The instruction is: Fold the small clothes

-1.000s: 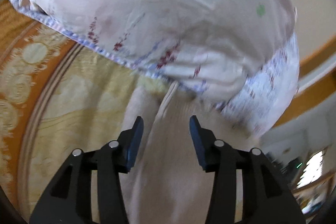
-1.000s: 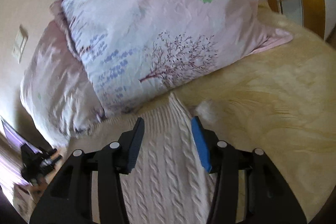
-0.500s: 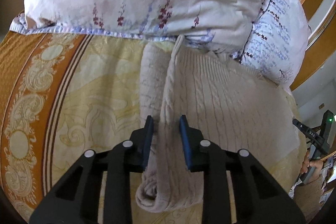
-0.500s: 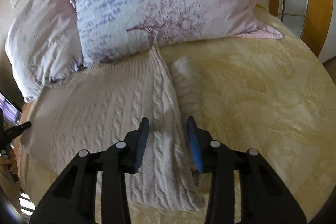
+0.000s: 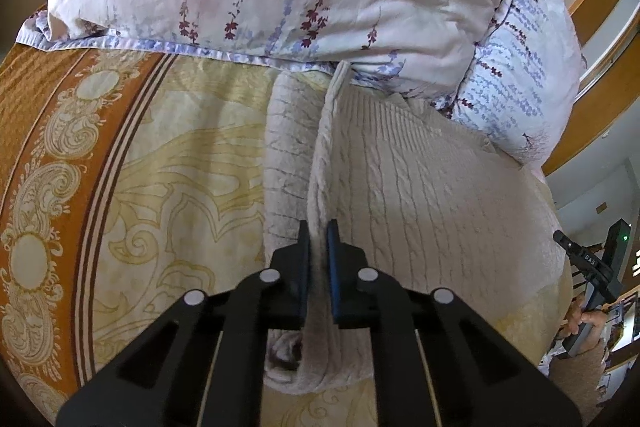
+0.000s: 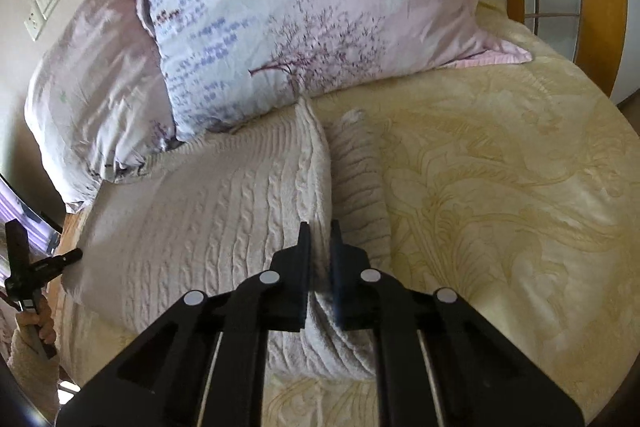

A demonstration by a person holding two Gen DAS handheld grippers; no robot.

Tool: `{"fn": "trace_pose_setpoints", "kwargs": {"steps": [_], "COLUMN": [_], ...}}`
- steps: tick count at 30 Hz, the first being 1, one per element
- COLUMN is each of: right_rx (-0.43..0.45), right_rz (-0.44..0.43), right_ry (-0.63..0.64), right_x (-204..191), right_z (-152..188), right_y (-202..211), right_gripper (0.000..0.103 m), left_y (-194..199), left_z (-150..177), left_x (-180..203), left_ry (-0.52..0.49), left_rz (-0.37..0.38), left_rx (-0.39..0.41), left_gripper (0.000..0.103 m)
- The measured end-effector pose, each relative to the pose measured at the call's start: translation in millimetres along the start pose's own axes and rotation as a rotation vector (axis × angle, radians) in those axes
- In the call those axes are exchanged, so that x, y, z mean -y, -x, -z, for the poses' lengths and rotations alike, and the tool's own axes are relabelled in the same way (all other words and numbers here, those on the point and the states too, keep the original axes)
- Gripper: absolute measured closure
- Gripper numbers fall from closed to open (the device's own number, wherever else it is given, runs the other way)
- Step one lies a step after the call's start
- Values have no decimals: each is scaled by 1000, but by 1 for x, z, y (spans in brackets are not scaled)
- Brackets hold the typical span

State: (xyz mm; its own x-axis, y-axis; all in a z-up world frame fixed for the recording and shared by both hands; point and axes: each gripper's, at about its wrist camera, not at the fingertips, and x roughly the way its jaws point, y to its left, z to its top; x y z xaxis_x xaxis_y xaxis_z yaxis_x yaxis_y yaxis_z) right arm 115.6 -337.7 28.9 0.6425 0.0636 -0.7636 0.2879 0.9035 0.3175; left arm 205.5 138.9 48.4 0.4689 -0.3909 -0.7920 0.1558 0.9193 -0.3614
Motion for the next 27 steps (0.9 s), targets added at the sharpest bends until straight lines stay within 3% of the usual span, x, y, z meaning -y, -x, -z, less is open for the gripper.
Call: {"fn": "trace_pose_setpoints", "kwargs": {"steps": [6, 13, 17, 19, 24, 27], "right_rx": [11, -44, -49, -48, 21, 58], "right_rz": [22, 181, 209, 220, 220, 163], "right_ry": [15, 68, 53, 57, 69, 113], "right_x": [-5, -5, -6, -10, -27, -52], "right_z": [3, 3, 3, 2, -1, -3], "right_y": [9, -21, -28, -26, -7, -2], "right_gripper": [94, 94, 93, 87, 56, 49], "left_y": [5, 0, -4, 0, 22, 30], "left_z": [6, 11, 9, 8, -1, -5], "left_x": [-2, -7, -1, 0, 8, 22], "left_ry": [-18, -19, -39, -39, -54, -77], "left_rz": [14, -5, -24, -17, -22, -26], "left_rx": [-6, -2, -9, -5, 80, 124], "left_gripper": [96, 96, 93, 86, 63, 42]}}
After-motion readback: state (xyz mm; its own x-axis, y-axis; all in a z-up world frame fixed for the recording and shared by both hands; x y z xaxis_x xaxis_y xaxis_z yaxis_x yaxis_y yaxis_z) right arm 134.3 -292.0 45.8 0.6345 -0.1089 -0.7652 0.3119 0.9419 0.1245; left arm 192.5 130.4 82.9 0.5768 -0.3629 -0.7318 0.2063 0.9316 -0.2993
